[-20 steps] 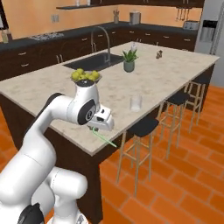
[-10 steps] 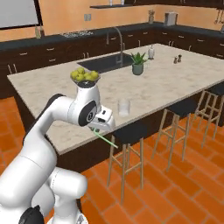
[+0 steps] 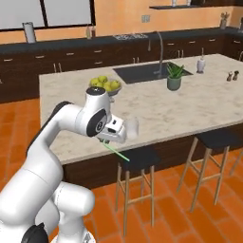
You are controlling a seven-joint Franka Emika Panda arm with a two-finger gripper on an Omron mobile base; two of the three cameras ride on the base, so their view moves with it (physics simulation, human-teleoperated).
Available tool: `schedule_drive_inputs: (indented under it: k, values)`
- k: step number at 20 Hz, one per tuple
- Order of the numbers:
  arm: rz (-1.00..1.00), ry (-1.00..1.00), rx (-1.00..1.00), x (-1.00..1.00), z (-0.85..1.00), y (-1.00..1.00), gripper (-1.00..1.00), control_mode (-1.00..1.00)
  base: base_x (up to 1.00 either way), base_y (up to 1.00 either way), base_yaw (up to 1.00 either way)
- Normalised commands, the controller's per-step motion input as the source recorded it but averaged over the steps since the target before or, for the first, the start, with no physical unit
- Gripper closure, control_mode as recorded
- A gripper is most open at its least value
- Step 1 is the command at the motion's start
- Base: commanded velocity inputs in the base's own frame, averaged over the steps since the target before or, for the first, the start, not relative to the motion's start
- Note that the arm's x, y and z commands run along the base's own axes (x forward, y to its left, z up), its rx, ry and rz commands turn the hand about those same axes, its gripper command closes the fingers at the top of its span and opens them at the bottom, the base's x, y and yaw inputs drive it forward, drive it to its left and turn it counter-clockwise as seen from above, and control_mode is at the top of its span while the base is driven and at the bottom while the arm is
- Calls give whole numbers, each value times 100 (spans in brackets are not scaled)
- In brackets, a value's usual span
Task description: Take a straw from the drawer in front and place it inside the glass cup on the dining counter.
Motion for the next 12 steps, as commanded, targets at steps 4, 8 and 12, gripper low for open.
schedule_drive_inputs:
  k: [4,8,12]
  values:
    - [0,0,0,0,0,0,100,100,1,-79,55]
    - [0,0,0,0,0,0,100,100,0,-84,54]
    - [0,0,0,0,0,0,100,100,2,-89,51]
